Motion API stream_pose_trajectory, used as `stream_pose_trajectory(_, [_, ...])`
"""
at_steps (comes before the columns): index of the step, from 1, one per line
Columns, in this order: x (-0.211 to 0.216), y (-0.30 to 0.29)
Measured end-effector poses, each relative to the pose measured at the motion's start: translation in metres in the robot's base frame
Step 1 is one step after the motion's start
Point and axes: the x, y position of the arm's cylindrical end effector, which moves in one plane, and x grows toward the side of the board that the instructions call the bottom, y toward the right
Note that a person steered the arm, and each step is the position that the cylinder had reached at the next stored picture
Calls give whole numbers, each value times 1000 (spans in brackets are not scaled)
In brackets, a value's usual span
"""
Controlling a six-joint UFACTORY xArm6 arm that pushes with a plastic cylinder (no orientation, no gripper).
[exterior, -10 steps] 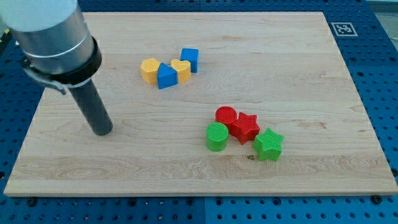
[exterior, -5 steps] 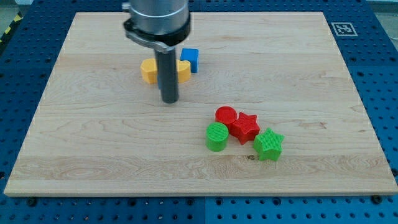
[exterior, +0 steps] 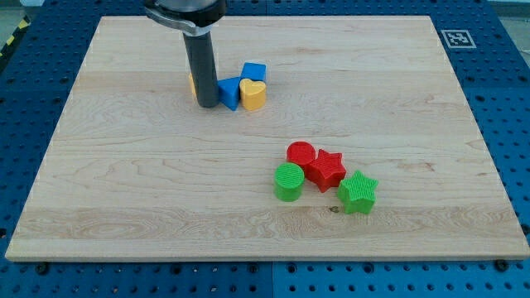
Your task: Place the blue triangle diagonal to the red circle
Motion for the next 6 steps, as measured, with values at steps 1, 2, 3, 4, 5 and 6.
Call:
stream_pose_trajectory(1, [0,0])
stream_pose_trajectory(2, [1,1])
stream_pose_trajectory(3, [1,3])
stream_pose_trajectory(4, [1,3])
stream_pose_trajectory(5, [0,7])
stream_pose_trajectory(6, [-9,7])
